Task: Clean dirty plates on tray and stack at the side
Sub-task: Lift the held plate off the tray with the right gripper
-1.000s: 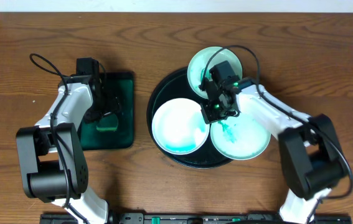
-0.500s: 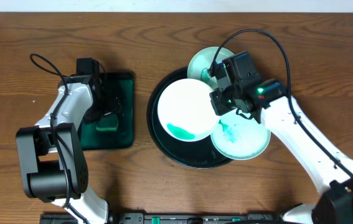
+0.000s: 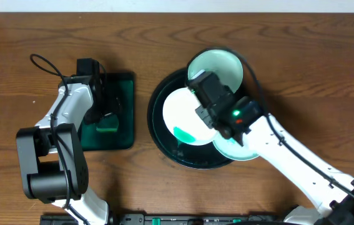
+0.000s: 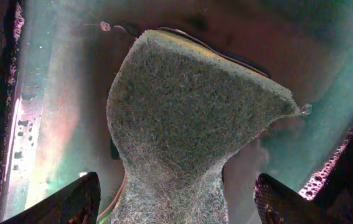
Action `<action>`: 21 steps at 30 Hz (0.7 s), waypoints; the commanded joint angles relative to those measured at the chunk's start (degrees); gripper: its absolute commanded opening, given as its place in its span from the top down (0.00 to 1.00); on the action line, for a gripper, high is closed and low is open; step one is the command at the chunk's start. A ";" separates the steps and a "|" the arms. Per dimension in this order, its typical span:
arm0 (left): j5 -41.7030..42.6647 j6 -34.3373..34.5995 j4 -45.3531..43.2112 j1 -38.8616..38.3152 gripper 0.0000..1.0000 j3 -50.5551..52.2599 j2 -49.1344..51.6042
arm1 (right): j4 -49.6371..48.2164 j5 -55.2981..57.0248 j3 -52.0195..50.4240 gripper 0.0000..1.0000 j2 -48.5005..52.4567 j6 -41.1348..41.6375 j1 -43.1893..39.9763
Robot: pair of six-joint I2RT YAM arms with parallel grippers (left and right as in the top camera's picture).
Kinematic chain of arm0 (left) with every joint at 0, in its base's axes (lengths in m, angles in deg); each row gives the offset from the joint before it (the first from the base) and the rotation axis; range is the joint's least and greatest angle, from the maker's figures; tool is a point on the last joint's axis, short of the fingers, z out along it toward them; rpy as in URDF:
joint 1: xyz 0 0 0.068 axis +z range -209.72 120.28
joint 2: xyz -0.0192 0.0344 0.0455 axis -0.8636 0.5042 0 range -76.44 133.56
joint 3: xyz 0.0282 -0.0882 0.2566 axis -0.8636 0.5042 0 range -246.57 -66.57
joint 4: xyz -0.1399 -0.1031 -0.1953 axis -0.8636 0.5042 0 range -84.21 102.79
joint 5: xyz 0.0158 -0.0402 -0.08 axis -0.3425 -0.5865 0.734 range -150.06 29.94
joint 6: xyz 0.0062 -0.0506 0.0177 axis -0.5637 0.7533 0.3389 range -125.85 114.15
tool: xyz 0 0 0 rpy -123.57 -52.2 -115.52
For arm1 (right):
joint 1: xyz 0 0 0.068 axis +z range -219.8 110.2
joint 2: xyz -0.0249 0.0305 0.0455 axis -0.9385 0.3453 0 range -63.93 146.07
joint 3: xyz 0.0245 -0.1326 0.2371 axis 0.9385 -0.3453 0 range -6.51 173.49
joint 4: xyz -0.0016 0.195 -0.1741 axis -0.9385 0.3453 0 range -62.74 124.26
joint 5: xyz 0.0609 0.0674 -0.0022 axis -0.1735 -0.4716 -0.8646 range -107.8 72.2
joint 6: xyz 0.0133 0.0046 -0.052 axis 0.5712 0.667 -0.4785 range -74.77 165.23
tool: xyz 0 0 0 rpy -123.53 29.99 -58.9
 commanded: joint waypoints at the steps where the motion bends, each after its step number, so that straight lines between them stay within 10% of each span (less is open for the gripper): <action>1: 0.11 0.35 0.17 0.13 0.21 -0.26 -0.39 | -0.26 9.90 1.16 0.99 -1.11 -0.17 1.40; 21: 0.11 0.35 0.39 0.13 0.20 -0.24 -0.39 | -12.11 44.39 1.16 0.99 -1.11 -29.49 15.26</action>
